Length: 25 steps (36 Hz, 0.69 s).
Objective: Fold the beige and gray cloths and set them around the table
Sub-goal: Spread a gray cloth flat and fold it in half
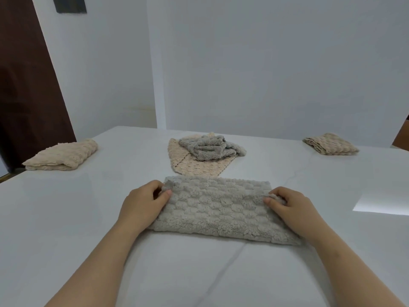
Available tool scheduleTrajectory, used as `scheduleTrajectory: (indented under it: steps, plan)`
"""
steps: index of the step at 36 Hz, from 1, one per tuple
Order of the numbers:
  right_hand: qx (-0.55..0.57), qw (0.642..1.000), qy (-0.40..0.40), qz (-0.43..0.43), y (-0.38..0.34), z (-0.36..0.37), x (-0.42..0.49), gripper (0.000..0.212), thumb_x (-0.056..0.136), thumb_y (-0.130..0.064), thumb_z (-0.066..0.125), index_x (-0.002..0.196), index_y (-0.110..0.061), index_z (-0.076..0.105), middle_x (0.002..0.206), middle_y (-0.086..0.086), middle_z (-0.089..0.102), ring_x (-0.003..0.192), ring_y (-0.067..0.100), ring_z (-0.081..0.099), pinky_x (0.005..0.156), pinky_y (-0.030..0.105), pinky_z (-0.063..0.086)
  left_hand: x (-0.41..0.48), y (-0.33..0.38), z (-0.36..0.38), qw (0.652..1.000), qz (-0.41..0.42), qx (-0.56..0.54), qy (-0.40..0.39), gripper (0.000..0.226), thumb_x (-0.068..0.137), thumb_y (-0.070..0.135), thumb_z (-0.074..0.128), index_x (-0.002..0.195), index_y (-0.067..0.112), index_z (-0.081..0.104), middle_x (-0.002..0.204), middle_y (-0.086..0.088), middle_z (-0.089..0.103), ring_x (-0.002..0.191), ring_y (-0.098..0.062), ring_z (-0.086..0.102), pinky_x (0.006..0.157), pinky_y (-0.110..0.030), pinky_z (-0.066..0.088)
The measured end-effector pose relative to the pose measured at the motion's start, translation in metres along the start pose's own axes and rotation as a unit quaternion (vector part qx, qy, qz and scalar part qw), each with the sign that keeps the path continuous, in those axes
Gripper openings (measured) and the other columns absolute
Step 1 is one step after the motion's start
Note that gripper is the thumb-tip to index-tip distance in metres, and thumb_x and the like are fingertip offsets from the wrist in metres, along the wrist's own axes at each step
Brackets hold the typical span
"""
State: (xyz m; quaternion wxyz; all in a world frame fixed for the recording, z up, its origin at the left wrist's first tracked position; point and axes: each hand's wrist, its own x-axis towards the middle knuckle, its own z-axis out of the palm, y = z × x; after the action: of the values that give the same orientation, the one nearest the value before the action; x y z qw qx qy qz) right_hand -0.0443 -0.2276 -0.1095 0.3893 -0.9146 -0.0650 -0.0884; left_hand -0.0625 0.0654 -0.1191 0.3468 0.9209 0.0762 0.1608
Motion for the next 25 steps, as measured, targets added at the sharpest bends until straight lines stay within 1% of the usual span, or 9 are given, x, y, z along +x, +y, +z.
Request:
scheduleTrajectory:
  steps: [4, 7, 9, 12, 14, 17, 20, 22, 25]
  plan:
    - [-0.026, 0.999, -0.025, 0.001, 0.000, -0.005, 0.000, 0.014, 0.089, -0.027, 0.058, 0.076, -0.022, 0.060, 0.070, -0.004, 0.061, 0.068, 0.008, 0.053, 0.058, 0.020, 0.037, -0.002, 0.002, -0.004, 0.999, -0.007, 0.034, 0.006, 0.018, 0.090, 0.039, 0.051, 0.077, 0.026, 0.051, 0.070, 0.005, 0.060, 0.077, -0.022, 0.056, 0.062, -0.029, 0.034]
    - [-0.049, 0.998, -0.042, -0.003, -0.003, -0.007, -0.001, 0.016, 0.088, -0.028, 0.059, 0.073, -0.021, 0.060, 0.065, -0.004, 0.059, 0.063, 0.008, 0.051, 0.056, 0.020, 0.036, -0.003, 0.002, -0.006, 0.999, -0.025, 0.033, 0.012, 0.014, 0.090, 0.038, 0.052, 0.085, 0.025, 0.054, 0.076, 0.005, 0.060, 0.082, -0.022, 0.056, 0.066, -0.029, 0.037]
    - [-0.058, 0.997, -0.048, -0.003, -0.005, -0.007, -0.002, 0.019, 0.088, -0.028, 0.060, 0.069, -0.025, 0.057, 0.061, -0.007, 0.055, 0.060, 0.005, 0.049, 0.054, 0.019, 0.034, -0.004, 0.001, -0.007, 0.999, -0.037, 0.036, -0.004, 0.014, 0.088, 0.038, 0.053, 0.085, 0.025, 0.055, 0.073, 0.003, 0.062, 0.078, -0.022, 0.058, 0.067, -0.030, 0.042]
    - [-0.051, 0.997, -0.051, 0.006, -0.004, -0.009, -0.002, 0.016, 0.086, -0.030, 0.062, 0.071, -0.027, 0.058, 0.062, -0.009, 0.054, 0.061, 0.004, 0.048, 0.054, 0.019, 0.032, -0.002, -0.001, -0.008, 0.999, -0.050, 0.011, -0.017, 0.011, 0.086, 0.037, 0.057, 0.079, 0.029, 0.053, 0.071, 0.005, 0.063, 0.068, -0.019, 0.059, 0.070, -0.032, 0.050]
    - [-0.029, 0.998, -0.057, 0.026, -0.003, -0.012, -0.001, 0.010, 0.083, -0.030, 0.065, 0.077, -0.024, 0.061, 0.064, -0.009, 0.053, 0.061, 0.004, 0.047, 0.056, 0.020, 0.032, -0.002, 0.000, -0.008, 0.998, -0.057, -0.014, -0.020, 0.013, 0.083, 0.036, 0.060, 0.075, 0.031, 0.051, 0.074, 0.007, 0.063, 0.067, -0.019, 0.058, 0.071, -0.033, 0.051]
    - [0.016, 0.993, -0.092, 0.077, -0.001, -0.018, -0.002, 0.011, 0.082, -0.023, 0.067, 0.087, -0.015, 0.062, 0.070, -0.003, 0.051, 0.062, 0.010, 0.046, 0.056, 0.023, 0.034, -0.002, 0.002, -0.008, 0.998, -0.055, -0.035, -0.016, 0.013, 0.081, 0.033, 0.065, 0.074, 0.031, 0.053, 0.076, 0.009, 0.063, 0.069, -0.017, 0.058, 0.071, -0.032, 0.048]
    - [0.072, 0.980, -0.130, 0.132, -0.002, -0.023, -0.004, 0.004, 0.083, -0.010, 0.059, 0.082, -0.006, 0.057, 0.064, 0.002, 0.045, 0.055, 0.015, 0.037, 0.051, 0.024, 0.029, -0.002, 0.002, -0.008, 0.996, -0.055, -0.073, 0.003, 0.018, 0.082, 0.028, 0.066, 0.069, 0.031, 0.054, 0.072, 0.006, 0.062, 0.069, -0.016, 0.055, 0.063, -0.027, 0.041]
    - [0.081, 0.983, -0.110, 0.124, -0.001, -0.023, -0.003, 0.009, 0.084, -0.005, 0.055, 0.075, -0.006, 0.053, 0.064, 0.004, 0.043, 0.056, 0.016, 0.037, 0.049, 0.023, 0.030, -0.001, 0.002, -0.009, 0.993, -0.057, -0.106, 0.020, 0.019, 0.082, 0.025, 0.067, 0.068, 0.029, 0.055, 0.070, 0.005, 0.060, 0.069, -0.015, 0.053, 0.060, -0.025, 0.038]
    - [0.137, 0.985, -0.051, 0.096, 0.000, -0.023, 0.000, 0.020, 0.084, -0.005, 0.058, 0.066, -0.008, 0.050, 0.060, 0.005, 0.040, 0.050, 0.014, 0.034, 0.046, 0.021, 0.030, 0.001, 0.002, -0.010, 0.987, -0.059, -0.147, 0.036, 0.016, 0.082, 0.023, 0.067, 0.069, 0.025, 0.058, 0.071, 0.004, 0.059, 0.067, -0.014, 0.052, 0.059, -0.025, 0.038]
